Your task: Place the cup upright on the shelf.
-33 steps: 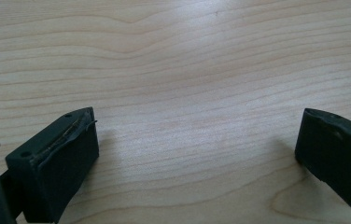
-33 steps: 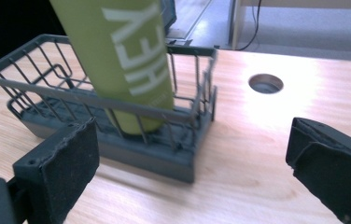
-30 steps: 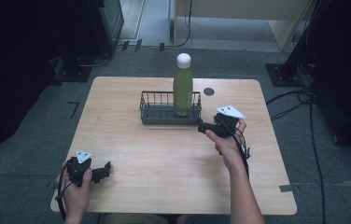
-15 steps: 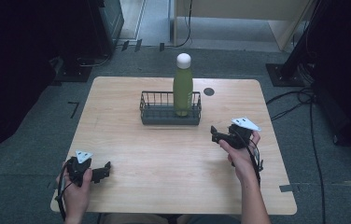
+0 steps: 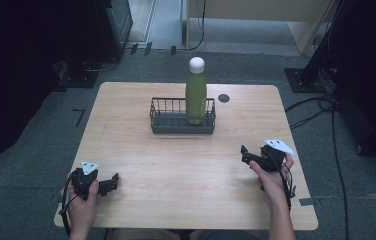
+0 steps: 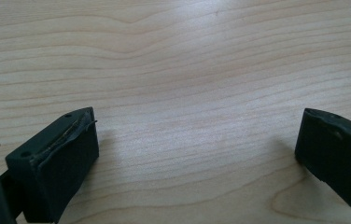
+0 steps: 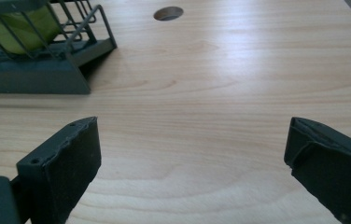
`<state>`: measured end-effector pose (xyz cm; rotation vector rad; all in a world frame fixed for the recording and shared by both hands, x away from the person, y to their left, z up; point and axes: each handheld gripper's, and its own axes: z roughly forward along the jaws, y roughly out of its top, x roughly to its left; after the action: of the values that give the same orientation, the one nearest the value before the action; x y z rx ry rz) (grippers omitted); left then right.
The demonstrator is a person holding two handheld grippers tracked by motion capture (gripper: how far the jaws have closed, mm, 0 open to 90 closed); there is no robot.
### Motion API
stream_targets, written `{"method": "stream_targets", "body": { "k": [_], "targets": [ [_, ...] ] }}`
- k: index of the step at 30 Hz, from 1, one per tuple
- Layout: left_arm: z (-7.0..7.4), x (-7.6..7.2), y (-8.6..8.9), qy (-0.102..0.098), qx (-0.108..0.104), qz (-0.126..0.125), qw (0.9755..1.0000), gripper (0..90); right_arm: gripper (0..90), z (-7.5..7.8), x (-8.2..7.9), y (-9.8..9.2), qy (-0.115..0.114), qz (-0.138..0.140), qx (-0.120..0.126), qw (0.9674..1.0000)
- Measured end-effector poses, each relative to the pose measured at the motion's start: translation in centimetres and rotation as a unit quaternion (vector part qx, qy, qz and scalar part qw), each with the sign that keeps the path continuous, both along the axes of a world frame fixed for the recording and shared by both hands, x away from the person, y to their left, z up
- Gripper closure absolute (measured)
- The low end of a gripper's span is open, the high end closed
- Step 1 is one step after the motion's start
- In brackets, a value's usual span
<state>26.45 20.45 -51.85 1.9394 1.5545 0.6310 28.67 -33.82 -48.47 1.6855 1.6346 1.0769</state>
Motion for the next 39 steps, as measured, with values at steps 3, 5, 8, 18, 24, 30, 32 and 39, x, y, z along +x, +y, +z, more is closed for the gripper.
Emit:
{"method": "stream_targets", "body": {
  "k": [3, 5, 8, 18, 24, 30, 32, 39],
  "targets": [
    [0.0, 0.0, 0.0, 0.0, 0.0, 0.0, 1.0, 0.0, 3.7, -0.4, -0.6, -0.8, 0.006, -0.01, -0.003, 0.9999],
    [0.0, 0.0, 0.0, 0.0, 0.0, 0.0, 1.0, 0.0, 3.7, -0.6, -0.8, -1.0, 0.008, -0.011, -0.005, 0.9999],
    [0.0, 0.0, 0.0, 0.0, 0.0, 0.0, 1.0, 0.0, 3.8, -1.2, -1.6, -1.9, 0.017, -0.024, -0.007, 0.9995],
    [0.0, 0.0, 0.0, 0.0, 0.001, 0.0, 1.0, 0.0, 4.0, -2.5, -3.3, -3.6, 0.031, -0.047, -0.016, 0.9983],
    [0.0, 0.0, 0.0, 0.0, 0.0, 0.0, 1.0, 0.0, 4.4, -3.8, -4.6, -4.1, 0.054, -0.055, -0.049, 0.9958],
    [0.0, 0.1, 0.0, 0.001, 0.001, -0.001, 1.0, 0.0, 5.2, -4.0, -5.8, -5.2, 0.063, -0.063, -0.05, 0.9948],
    [0.0, 0.1, 0.0, 0.001, 0.001, -0.001, 1.0, 0.0, 5.8, -4.0, -6.3, -5.6, 0.071, -0.065, -0.059, 0.9936],
    [0.0, 0.0, 0.0, 0.001, 0.001, -0.001, 1.0, 0.0, 6.7, -4.2, -7.7, -7.1, 0.098, -0.071, -0.07, 0.9902]
  ]
}}
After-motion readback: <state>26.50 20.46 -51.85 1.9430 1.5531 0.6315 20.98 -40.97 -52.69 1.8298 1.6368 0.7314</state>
